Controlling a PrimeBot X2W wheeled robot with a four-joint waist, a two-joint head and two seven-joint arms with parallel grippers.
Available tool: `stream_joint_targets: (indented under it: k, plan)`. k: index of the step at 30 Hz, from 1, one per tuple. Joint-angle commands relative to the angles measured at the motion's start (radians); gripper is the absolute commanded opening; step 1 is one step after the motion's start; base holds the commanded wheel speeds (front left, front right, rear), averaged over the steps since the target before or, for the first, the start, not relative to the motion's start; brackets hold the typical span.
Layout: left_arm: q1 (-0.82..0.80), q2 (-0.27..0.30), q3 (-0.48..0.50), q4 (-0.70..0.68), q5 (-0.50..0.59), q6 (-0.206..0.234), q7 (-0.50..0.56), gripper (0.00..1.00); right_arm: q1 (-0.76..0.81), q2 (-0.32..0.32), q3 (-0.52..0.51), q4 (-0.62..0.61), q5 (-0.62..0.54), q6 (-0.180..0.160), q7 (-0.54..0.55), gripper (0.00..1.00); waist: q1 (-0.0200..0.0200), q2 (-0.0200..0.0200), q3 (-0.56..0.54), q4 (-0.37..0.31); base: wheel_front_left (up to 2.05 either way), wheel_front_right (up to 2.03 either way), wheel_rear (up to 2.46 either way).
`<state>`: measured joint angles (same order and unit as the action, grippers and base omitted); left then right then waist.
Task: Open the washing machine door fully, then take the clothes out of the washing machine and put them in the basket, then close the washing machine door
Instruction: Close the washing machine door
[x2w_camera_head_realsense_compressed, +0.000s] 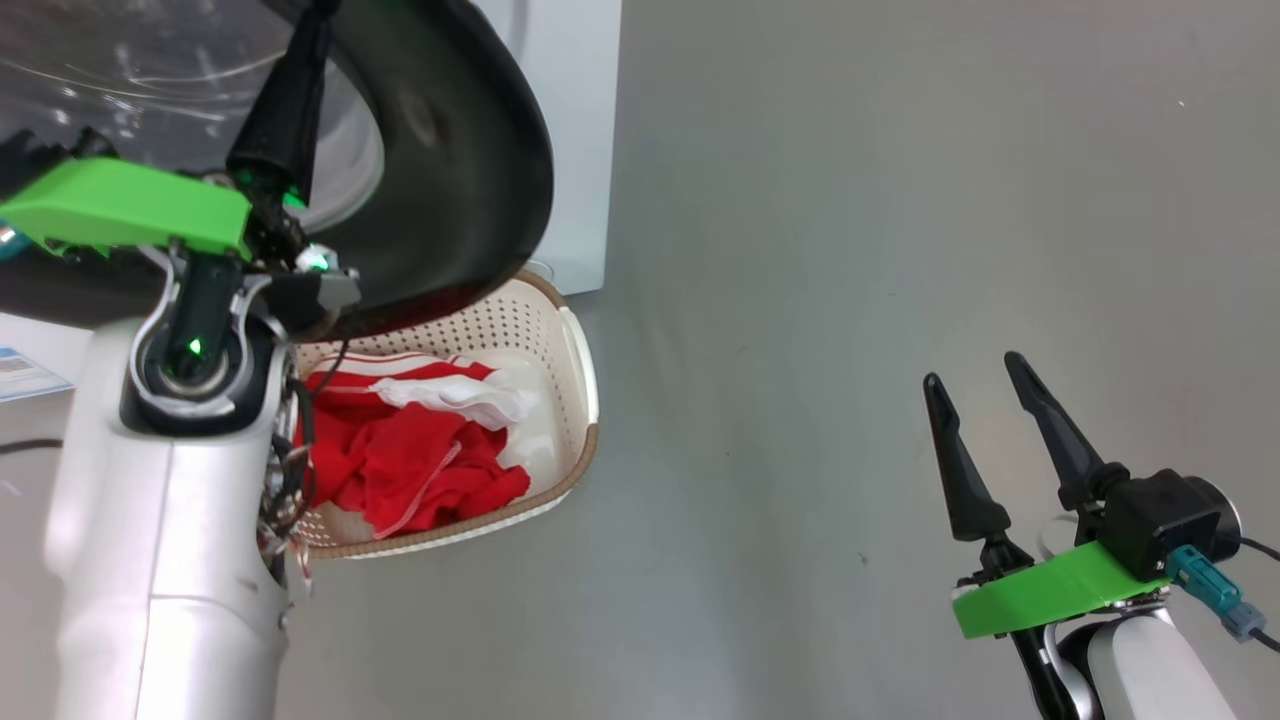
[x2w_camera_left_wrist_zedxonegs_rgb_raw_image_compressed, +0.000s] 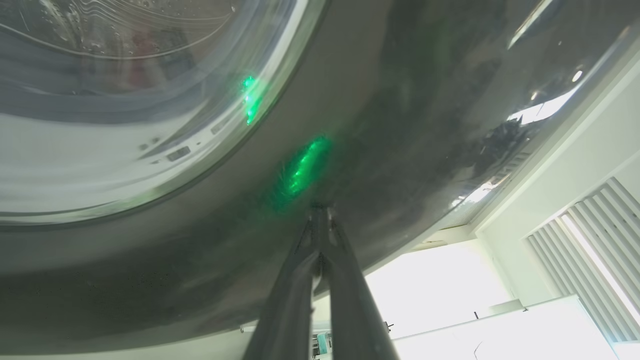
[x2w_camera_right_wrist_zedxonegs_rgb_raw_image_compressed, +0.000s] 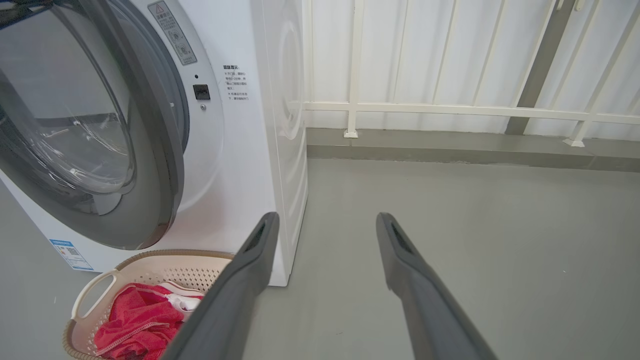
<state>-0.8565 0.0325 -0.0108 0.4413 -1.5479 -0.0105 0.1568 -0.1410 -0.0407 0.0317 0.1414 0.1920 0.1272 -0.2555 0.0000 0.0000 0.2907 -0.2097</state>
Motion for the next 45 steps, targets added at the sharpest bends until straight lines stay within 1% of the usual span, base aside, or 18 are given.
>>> stream_joint_targets:
  k: [1, 3, 6, 12, 17, 22, 23, 24, 25, 31, 36, 40, 43, 45]
  plan:
    - [-0.043, 0.03, 0.022, -0.014, 0.015, -0.016, -0.004, 0.0, -0.028, -0.009, 0.022, -0.027, 0.014, 0.003, -0.006, 1.0, 0.0, 0.0, 0.01, -0.011, 0.0, 0.0, 0.0]
    - [-0.056, 0.033, 0.024, -0.004, 0.017, -0.019, -0.006, 0.0, -0.029, -0.009, 0.022, -0.027, 0.016, 0.003, -0.006, 1.0, 0.0, 0.0, 0.014, -0.017, 0.0, 0.0, 0.0]
    - [-0.071, 0.039, 0.028, 0.005, 0.021, -0.04, -0.01, 0.0, -0.029, -0.009, 0.021, -0.026, 0.02, 0.003, -0.006, 1.0, 0.0, 0.0, 0.017, -0.029, 0.0, 0.0, 0.0]
    - [-0.072, 0.042, 0.031, 0.024, 0.018, -0.055, -0.007, 0.0, -0.026, -0.009, 0.021, -0.025, 0.021, 0.003, -0.006, 1.0, 0.0, 0.0, 0.014, -0.037, 0.0, 0.0, 0.0]
    - [-0.052, 0.041, 0.032, 0.029, 0.011, -0.064, 0.001, 0.0, -0.02, -0.009, 0.016, -0.021, 0.021, 0.003, -0.006, 1.0, 0.0, 0.0, 0.0, -0.029, 0.0, 0.0, 0.0]
    - [-0.018, 0.039, 0.043, 0.01, 0.006, -0.076, -0.013, 0.0, -0.014, -0.009, 0.012, -0.019, 0.021, 0.003, -0.006, 1.0, 0.0, 0.0, -0.017, -0.012, 0.0, 0.0, 0.0]
    - [-0.006, 0.038, 0.046, 0.003, 0.002, -0.078, -0.014, 0.34, -0.013, -0.009, 0.01, -0.018, 0.02, 0.003, -0.006, 1.0, 0.0, 0.0, -0.021, -0.005, 0.0, 0.0, 0.0]
    - [0.007, 0.038, 0.047, -0.003, 0.0, -0.076, -0.014, 0.8, -0.011, -0.009, 0.008, -0.017, 0.02, 0.003, -0.006, 1.0, 0.0, 0.0, -0.025, 0.002, 0.0, 0.0, 0.0]
    - [0.022, 0.038, 0.046, -0.011, -0.001, -0.075, -0.011, 1.0, -0.009, -0.009, 0.006, -0.017, 0.019, 0.003, -0.006, 1.0, 0.0, 0.0, -0.029, 0.011, 0.0, 0.0, 0.0]
    - [0.125, 0.046, 0.044, -0.071, -0.01, -0.057, 0.019, 1.0, -0.001, -0.009, 0.001, -0.014, 0.013, 0.003, -0.006, 1.0, 0.0, 0.0, -0.055, 0.067, 0.0, 0.0, 0.0]
    - [0.226, 0.053, 0.042, -0.151, -0.019, -0.061, 0.047, 1.0, -0.001, -0.009, -0.004, -0.01, 0.005, 0.003, -0.006, 1.0, 0.0, 0.0, -0.073, 0.117, 0.0, 0.0, 0.0]
    - [0.318, 0.057, 0.041, -0.211, -0.007, -0.067, 0.043, 1.0, -0.001, -0.009, -0.016, -0.005, -0.002, 0.003, -0.006, 1.0, 0.0, 0.0, -0.093, 0.153, 0.0, 0.0, 0.0]
    - [0.39, 0.065, 0.037, -0.246, 0.046, -0.075, -0.001, 1.0, 0.003, -0.009, -0.028, 0.003, -0.008, 0.003, -0.006, 1.0, 0.0, 0.0, -0.112, 0.175, 0.0, 0.0, 0.0]
    - [0.437, 0.085, 0.018, -0.264, 0.135, -0.083, -0.054, 1.0, 0.007, -0.009, -0.041, 0.013, -0.011, 0.003, -0.006, 1.0, 0.0, 0.0, -0.126, 0.189, 0.0, 0.0, 0.0]
